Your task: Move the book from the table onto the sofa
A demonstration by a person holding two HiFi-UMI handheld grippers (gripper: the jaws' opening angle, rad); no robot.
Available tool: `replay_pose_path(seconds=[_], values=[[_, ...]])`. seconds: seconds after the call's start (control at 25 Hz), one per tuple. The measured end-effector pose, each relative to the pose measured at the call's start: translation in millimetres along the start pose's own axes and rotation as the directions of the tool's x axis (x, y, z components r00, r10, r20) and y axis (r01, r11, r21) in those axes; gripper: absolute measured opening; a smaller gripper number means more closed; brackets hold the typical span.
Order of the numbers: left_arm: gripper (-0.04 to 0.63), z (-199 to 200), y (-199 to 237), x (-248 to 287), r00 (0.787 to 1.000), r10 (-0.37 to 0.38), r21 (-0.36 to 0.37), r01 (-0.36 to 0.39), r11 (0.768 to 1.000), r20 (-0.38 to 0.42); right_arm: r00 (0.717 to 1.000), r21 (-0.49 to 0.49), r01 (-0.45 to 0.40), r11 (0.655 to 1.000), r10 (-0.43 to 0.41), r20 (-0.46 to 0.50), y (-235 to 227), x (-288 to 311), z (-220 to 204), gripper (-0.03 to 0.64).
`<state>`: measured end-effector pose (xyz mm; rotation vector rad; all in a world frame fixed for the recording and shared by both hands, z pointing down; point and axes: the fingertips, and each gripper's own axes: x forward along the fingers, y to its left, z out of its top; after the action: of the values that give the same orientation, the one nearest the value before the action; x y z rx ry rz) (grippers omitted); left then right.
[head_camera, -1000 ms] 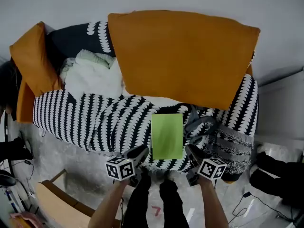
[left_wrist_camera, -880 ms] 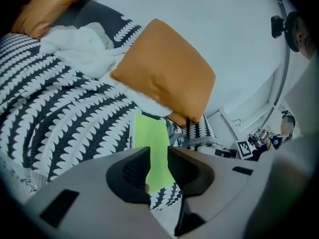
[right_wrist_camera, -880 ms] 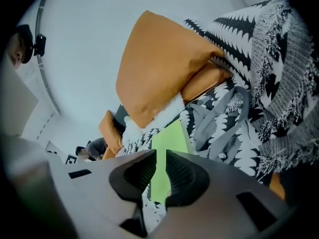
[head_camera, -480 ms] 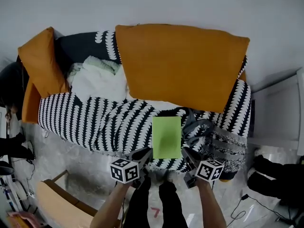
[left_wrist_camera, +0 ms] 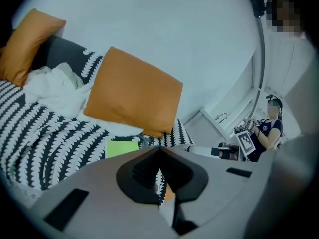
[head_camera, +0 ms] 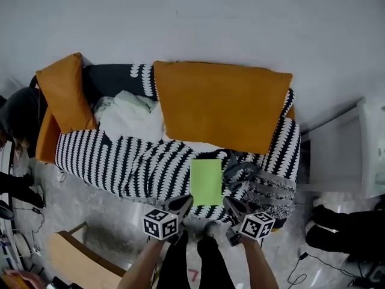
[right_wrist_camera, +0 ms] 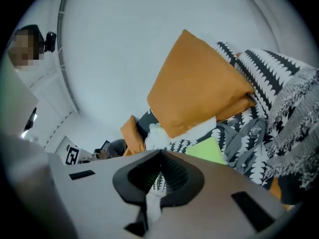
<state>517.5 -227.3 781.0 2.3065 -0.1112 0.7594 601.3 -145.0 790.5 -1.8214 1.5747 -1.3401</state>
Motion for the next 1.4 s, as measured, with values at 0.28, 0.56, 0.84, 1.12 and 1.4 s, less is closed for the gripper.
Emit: replay_pose_path(seconds=[0.28, 0.56, 0.84, 1.12, 1.4], values=[[0.014, 39, -42, -25, 0.998, -0.002, 0.149, -0.007, 0.989, 0.065, 0.999, -0.1, -0.013, 0.995, 0.017, 0.044, 45, -21, 24, 0.023], [0.014, 80, -97, -61, 0.99, -0.029, 0.278, -0.01, 0.961, 0.135, 0.995, -0.252, -0.028, 0.967, 0.052, 0.09, 107, -50, 43, 0.022], [0.014, 109, -139, -103, 0.982, -0.057, 0.358, -0.011, 0.934, 0.18, 0.982, -0.343, -0.034, 0.939, 0.094, 0.161, 166, -80, 65, 0.022], [0.014, 128, -180, -134, 0.972, -0.072, 0.43, -0.032, 0.902, 0.225, 0.969, -0.444, -0.019, 0.896, 0.126, 0.213, 210, -109, 85, 0.021], [0.014, 156, -227, -167, 0.949, -0.112, 0.477, -0.045, 0.878, 0.295, 0.947, -0.56, 0.006, 0.828, 0.176, 0.27, 267, -141, 112, 0.022]])
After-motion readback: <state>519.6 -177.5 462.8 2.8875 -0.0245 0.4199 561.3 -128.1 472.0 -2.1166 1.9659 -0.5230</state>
